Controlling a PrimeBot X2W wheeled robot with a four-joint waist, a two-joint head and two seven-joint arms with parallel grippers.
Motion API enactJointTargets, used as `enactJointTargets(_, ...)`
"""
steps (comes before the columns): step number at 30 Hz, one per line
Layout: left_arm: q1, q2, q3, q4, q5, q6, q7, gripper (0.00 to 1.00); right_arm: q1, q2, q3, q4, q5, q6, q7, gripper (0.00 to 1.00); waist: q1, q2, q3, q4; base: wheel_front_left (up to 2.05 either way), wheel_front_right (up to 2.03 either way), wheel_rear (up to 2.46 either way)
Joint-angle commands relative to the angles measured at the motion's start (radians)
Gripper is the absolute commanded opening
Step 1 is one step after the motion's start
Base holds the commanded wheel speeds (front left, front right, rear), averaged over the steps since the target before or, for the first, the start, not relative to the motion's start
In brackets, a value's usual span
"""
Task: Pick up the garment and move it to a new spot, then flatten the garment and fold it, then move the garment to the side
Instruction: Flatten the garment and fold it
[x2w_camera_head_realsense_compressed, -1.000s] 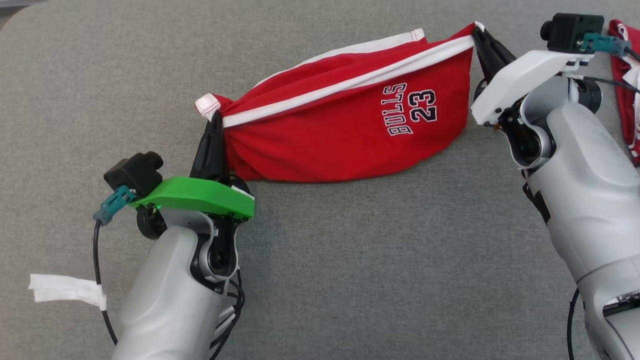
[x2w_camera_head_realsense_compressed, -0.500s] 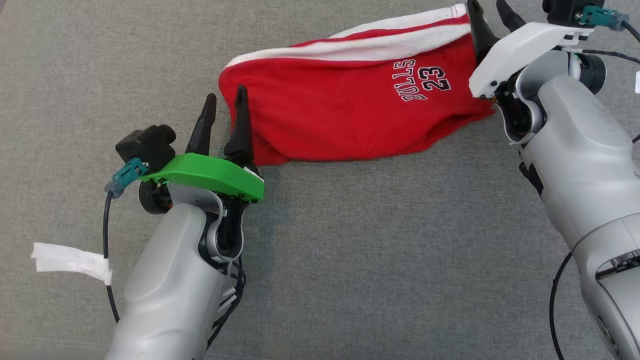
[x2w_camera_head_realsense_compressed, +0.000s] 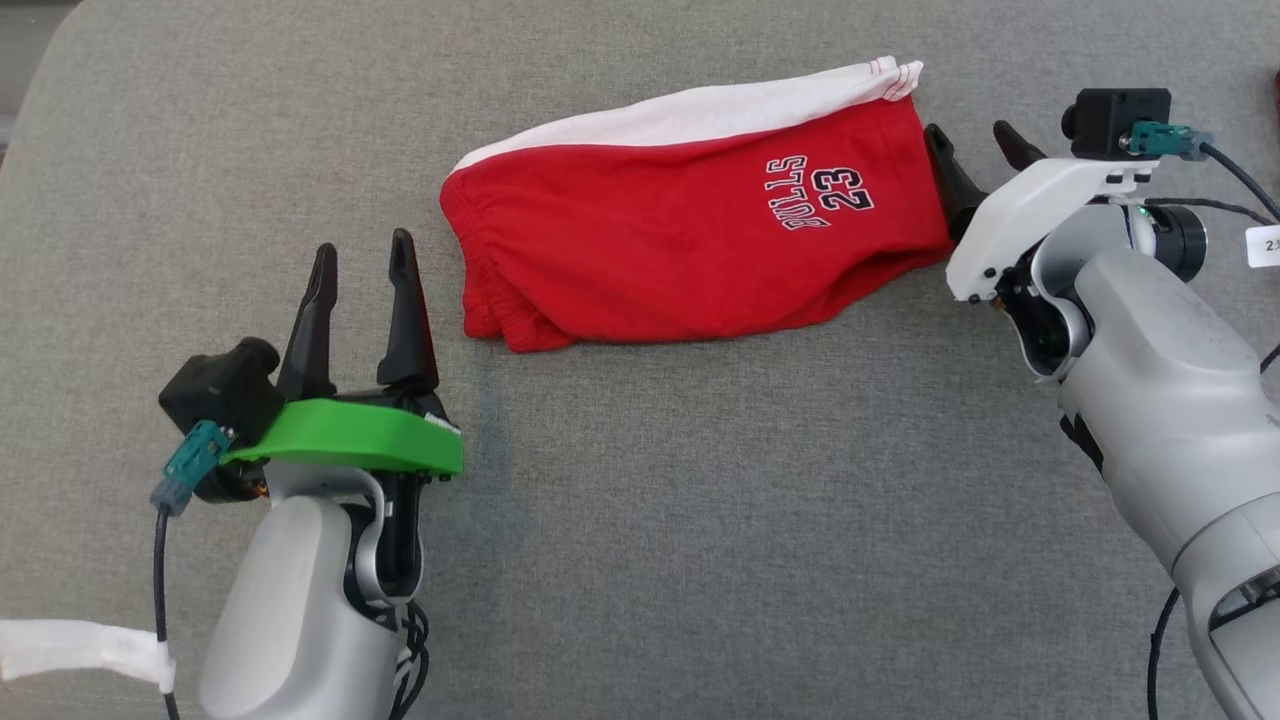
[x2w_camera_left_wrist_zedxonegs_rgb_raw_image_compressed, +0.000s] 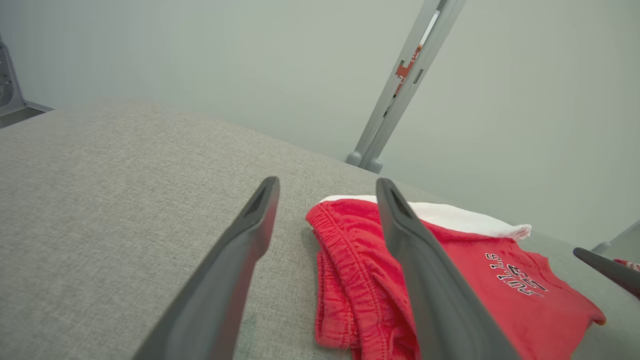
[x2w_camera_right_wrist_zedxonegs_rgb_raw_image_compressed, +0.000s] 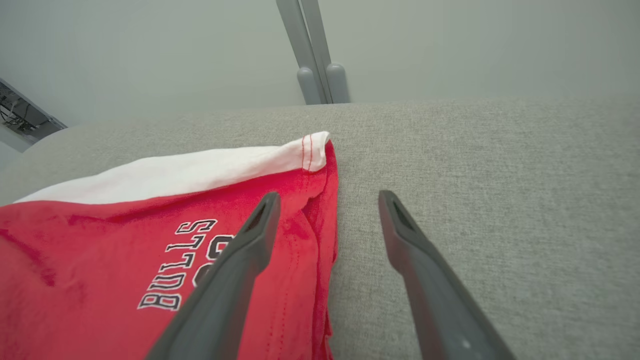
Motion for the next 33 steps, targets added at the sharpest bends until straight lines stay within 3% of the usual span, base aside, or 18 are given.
enactJointTargets(1, 0.035, 0.006, 0.021, -0.025, 0.039, -0.005, 0.000, 1.00, 0.019, -0.005, 0.008, 0.007, 0.014, -0.002, 0.000, 1.00, -0.0001, 0.0000, -0.007, 0.008, 0.00, 0.00, 0.00)
enactJointTargets(8, 0.159, 0.006, 0.107, -0.120, 0.137, -0.018, 0.000, 1.00, 0.037, -0.015, 0.039, 0.052, 0.047, -0.002, 0.007, 1.00, -0.0001, 0.0000, -0.007, 0.042, 0.00, 0.00, 0.00)
enactJointTargets(16, 0.248, 0.006, 0.143, -0.168, 0.170, -0.011, 0.000, 1.00, 0.047, 0.000, 0.061, 0.103, 0.083, -0.002, 0.044, 1.00, -0.0001, 0.0000, -0.007, 0.067, 0.00, 0.00, 0.00)
enactJointTargets(17, 0.253, 0.006, 0.145, -0.174, 0.171, -0.009, 0.000, 1.00, 0.050, 0.002, 0.065, 0.106, 0.089, -0.002, 0.051, 0.70, -0.0001, 0.0000, -0.007, 0.069, 0.00, 0.00, 0.00)
enactJointTargets(20, 0.261, 0.006, 0.144, -0.190, 0.181, -0.002, 0.000, 1.00, 0.062, 0.006, 0.072, 0.100, 0.107, -0.002, 0.066, 0.00, -0.0001, 0.0000, -0.007, 0.072, 0.00, 0.00, 0.00)
enactJointTargets(33, 0.302, 0.006, 0.148, -0.195, 0.233, 0.000, 0.000, 1.00, 0.129, -0.038, 0.102, 0.020, 0.194, -0.002, 0.016, 0.00, -0.0001, 0.0000, -0.071, 0.017, 0.00, 0.00, 0.00)
